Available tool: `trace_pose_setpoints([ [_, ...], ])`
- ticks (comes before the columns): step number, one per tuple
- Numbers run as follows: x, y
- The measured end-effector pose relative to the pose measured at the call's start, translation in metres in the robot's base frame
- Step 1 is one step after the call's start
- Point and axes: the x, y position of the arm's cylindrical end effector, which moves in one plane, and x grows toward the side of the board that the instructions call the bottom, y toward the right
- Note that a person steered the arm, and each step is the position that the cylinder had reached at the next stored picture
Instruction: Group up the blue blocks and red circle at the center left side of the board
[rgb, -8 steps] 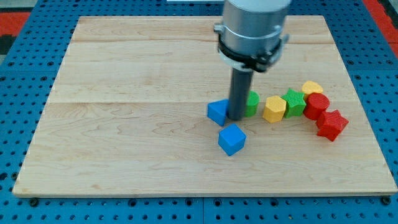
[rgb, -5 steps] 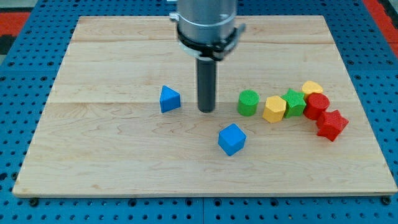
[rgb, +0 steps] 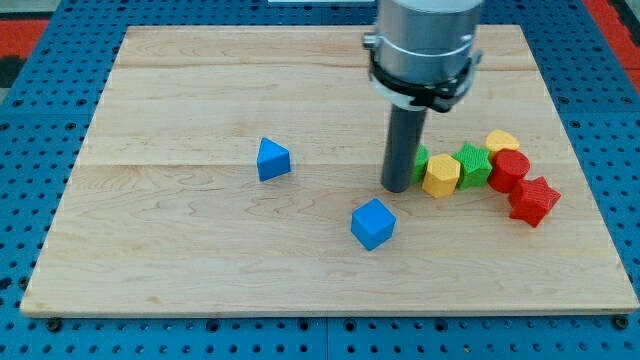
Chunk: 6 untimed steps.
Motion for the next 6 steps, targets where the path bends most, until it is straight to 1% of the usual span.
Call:
trace_pose_setpoints([
  [1,0.013,0.058],
  [2,0.048,0.048],
  [3,0.078,0.000],
  [4,0.031,-0.076],
  [5,-0.014,-0.120],
  [6,0.049,-0.067],
])
